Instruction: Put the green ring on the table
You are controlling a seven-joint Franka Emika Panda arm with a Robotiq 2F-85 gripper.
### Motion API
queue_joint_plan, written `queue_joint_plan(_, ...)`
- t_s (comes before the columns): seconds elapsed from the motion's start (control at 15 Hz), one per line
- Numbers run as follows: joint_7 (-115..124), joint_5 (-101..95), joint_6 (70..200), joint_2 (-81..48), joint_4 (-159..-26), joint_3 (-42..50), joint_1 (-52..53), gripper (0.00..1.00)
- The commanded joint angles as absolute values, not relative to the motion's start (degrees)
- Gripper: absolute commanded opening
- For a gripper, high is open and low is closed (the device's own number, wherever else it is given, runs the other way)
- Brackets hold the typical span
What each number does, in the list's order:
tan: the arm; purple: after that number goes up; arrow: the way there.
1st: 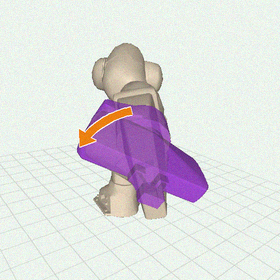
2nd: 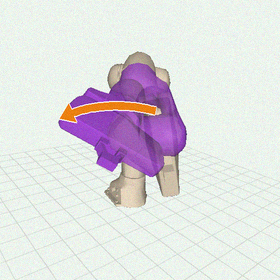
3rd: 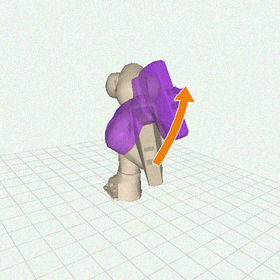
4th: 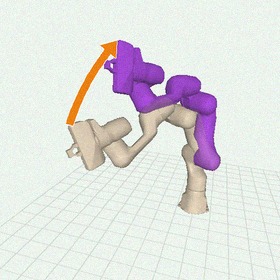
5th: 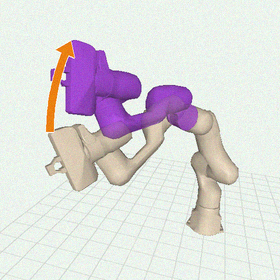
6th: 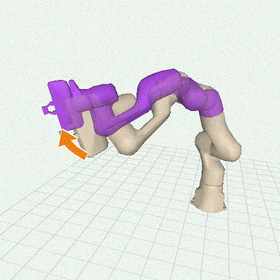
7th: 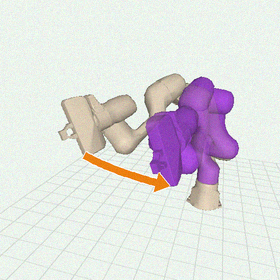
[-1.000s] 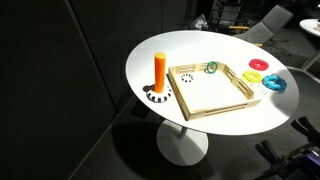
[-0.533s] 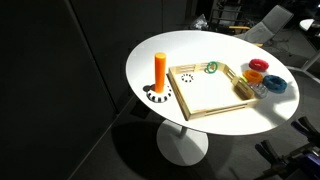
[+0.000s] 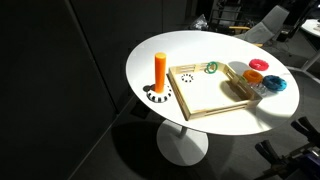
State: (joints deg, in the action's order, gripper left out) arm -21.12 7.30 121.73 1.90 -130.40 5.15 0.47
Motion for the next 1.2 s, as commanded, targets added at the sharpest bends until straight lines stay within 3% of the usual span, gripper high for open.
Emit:
queue_joint_plan(0.0,-21.1,7.3,121.6,2.0,-130.3,4.3,-0.5,1.00)
queue_joint_plan(1.13,-18.3,7.7,149.1,-15.8,-126.8,-2.4,-0.3,1.00)
